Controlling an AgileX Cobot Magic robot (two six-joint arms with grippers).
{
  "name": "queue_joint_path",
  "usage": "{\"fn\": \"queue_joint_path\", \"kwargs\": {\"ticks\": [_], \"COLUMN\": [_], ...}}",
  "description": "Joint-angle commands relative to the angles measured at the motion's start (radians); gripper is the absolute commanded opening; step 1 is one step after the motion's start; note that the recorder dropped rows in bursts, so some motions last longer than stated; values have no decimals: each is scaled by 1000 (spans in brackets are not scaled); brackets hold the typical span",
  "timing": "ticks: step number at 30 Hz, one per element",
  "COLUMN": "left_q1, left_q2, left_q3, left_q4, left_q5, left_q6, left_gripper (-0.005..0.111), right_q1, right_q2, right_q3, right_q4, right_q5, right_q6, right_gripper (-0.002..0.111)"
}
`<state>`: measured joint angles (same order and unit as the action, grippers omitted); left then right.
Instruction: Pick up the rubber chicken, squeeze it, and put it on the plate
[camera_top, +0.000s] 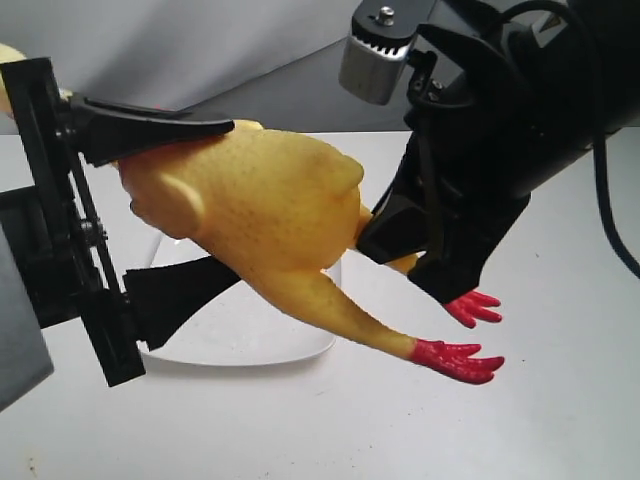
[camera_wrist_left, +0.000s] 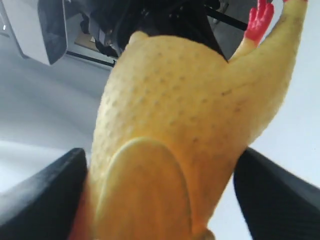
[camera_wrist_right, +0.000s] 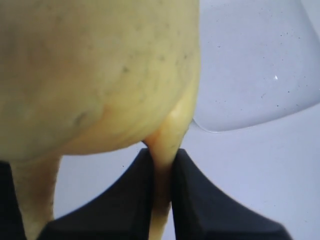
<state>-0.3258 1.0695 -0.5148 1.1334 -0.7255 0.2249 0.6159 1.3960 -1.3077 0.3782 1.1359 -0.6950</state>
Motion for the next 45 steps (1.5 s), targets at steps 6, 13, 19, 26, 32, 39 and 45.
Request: {"fn": "queue_joint_path", "kwargs": {"ticks": [6, 13, 19, 26, 32, 39, 45], "left_q1": [-6, -6, -6, -6, -6, -6, -6], "left_q2": [1, 1, 1, 1, 1, 1, 1], "left_q3": [-2, -2, -2, -2, -2, -2, -2], "left_q4": [37, 54, 50, 50, 50, 58, 58], "left_q5": [-34, 19, 19, 15, -12, -12, 1], "left_q6": [-129, -149, -146, -146, -150, -150, -198], "left_gripper": [1, 0, 2, 48, 92, 64, 30], "right_q1": [4, 4, 4, 4, 4, 4, 4], "right_q2": [-8, -8, -8, -8, -8, -8, -8], "right_q3": [-3, -3, -3, -3, -3, -3, -3], "right_q4": [26, 26, 26, 26, 26, 26, 26], "right_q5": [-17, -21, -21, -21, -21, -21, -21], "right_q6": [-5, -5, -5, -5, -5, -5, -5], "right_gripper": [0, 0, 0, 0, 0, 0, 0]}}
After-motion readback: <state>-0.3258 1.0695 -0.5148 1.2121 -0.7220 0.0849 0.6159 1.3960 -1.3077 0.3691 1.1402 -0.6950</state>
